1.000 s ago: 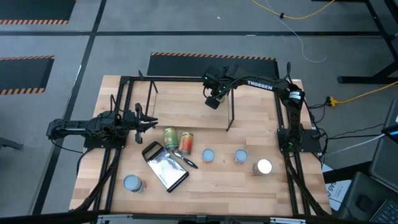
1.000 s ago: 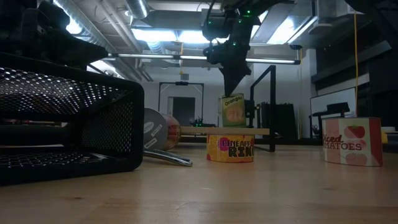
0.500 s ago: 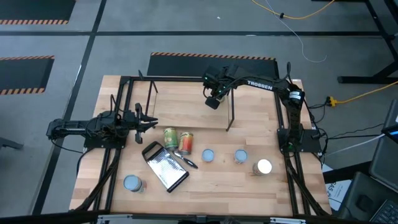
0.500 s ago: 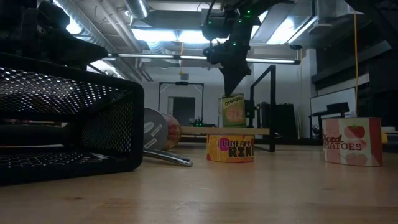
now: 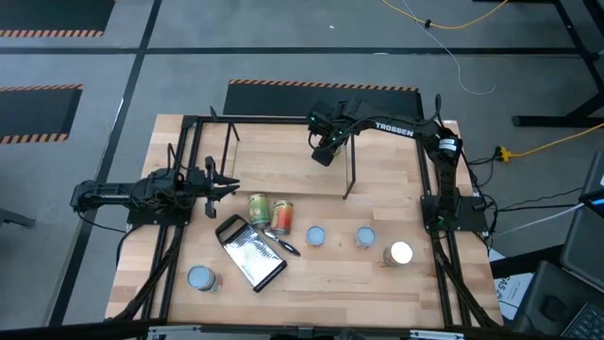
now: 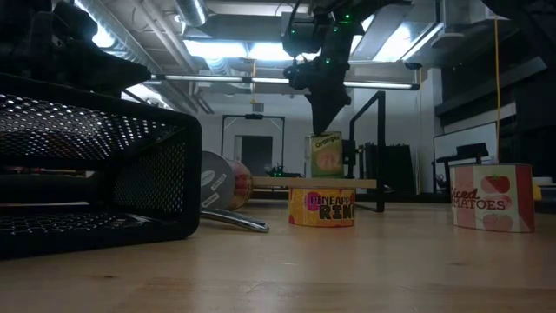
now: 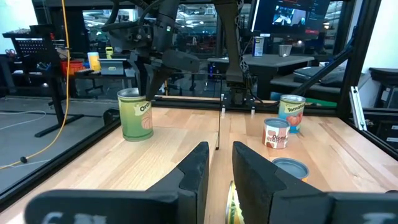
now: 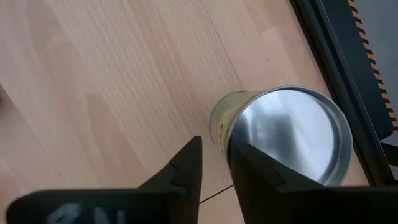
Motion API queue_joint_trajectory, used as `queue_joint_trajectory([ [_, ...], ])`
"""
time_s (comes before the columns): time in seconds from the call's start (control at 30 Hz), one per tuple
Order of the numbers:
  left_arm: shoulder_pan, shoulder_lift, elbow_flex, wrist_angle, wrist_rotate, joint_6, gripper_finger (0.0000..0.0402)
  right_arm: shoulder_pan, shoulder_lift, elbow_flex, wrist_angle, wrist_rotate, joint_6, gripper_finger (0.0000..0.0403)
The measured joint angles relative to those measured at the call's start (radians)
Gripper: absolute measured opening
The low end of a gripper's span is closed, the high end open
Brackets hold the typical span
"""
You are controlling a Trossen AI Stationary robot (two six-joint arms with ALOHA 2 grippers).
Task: Pick and place cans onto a shelf
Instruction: Put the canned orange on the shelf, then put the canned pears on the shelf
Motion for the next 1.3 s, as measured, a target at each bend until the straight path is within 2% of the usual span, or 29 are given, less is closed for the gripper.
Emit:
queue_joint_trajectory([
  [0.4,0.000,0.000,0.000,0.000,0.000,0.000,0.0065,0.000,0.000,0.020,-0.028,0.001,-0.002,0.0089],
  [0.77,0.000,0.000,0.000,0.000,0.000,0.000,0.0065,0.003,0.000,0.129,-0.140,0.002,-0.002,0.0090],
  [0.9,0.000,0.000,0.000,0.000,0.000,0.000,0.0065,0.027,-0.010,0.167,-0.189,0.003,-0.027,0.0090],
  [1.1,0.000,0.000,0.000,0.000,0.000,0.000,0.0065,0.094,-0.089,0.142,-0.197,0.003,-0.031,0.0090],
  [1.17,0.000,0.000,0.000,0.002,0.000,-0.001,0.0065,0.123,-0.120,0.133,-0.197,0.028,-0.026,0.0090],
  [1.3,0.000,0.000,0.000,0.009,0.004,0.000,0.0065,0.190,-0.197,0.080,-0.179,0.141,-0.014,0.0090],
])
